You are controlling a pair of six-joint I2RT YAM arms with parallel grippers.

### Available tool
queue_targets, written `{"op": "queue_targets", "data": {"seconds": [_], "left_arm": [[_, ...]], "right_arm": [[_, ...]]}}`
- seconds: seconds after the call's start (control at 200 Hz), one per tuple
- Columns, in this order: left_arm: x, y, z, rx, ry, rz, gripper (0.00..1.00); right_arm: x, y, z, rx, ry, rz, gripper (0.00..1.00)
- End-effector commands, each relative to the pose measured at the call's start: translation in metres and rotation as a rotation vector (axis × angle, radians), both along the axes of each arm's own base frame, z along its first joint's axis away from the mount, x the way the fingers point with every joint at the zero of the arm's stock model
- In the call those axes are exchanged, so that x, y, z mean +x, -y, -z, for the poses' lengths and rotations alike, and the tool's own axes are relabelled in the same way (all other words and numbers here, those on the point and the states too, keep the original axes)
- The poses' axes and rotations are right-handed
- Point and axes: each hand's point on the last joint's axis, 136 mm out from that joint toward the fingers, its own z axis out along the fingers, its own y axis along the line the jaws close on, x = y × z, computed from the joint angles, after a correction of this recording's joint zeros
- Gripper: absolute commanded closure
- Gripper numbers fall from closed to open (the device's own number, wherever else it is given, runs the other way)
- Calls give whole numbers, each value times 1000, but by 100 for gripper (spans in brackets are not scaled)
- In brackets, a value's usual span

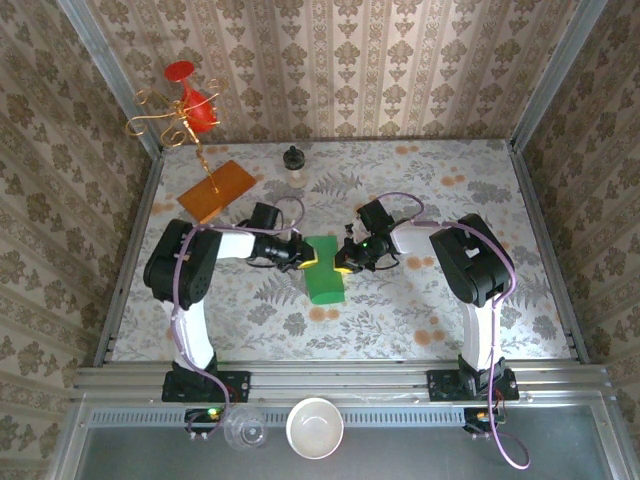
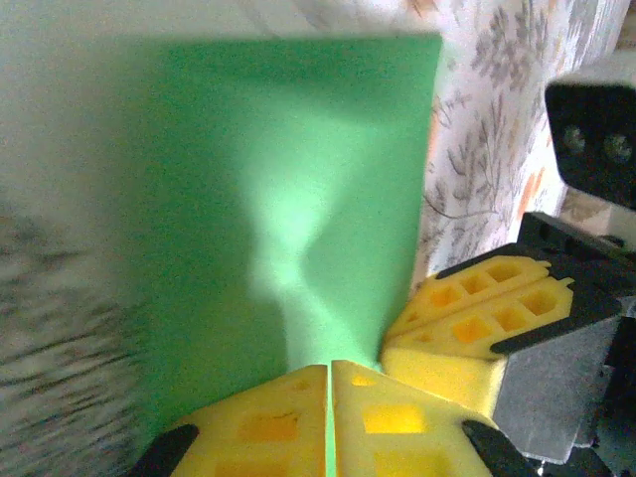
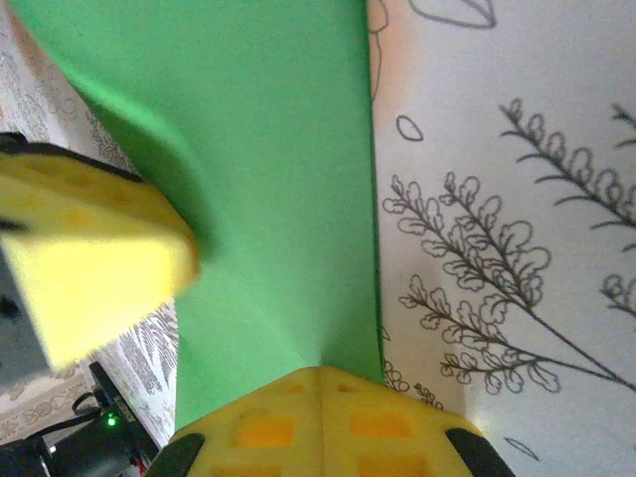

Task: Fold a paper plane with a square sheet of paper (pick it up from the middle)
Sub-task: First fold the square sheet of paper in half at the center of the table.

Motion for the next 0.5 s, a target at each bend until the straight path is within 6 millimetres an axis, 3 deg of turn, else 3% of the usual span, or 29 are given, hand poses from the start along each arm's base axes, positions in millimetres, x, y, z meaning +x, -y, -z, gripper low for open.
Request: {"op": "queue_targets", "data": {"seconds": [0.0, 0.125, 0.215, 0.285, 0.43, 0.495], "left_arm": [[12, -58, 20, 116, -25, -147, 88], [19, -65, -7, 84, 21, -163, 87], [22, -44, -35, 7, 73, -143, 87], [20, -22, -45, -25, 94, -116, 87], [14, 21, -41, -34, 90, -36, 87], [18, 28, -30, -26, 63, -30, 87]], "right_arm": [[-81, 98, 111, -506, -303, 33, 94], [-81, 98, 111, -505, -305, 33, 94], [-81, 98, 112, -504, -304, 35, 94], [-81, 97, 112, -502, -305, 38, 95], [-82, 97, 114, -499, -311, 41, 94], [-82, 97, 115, -499, -313, 41, 94]]}}
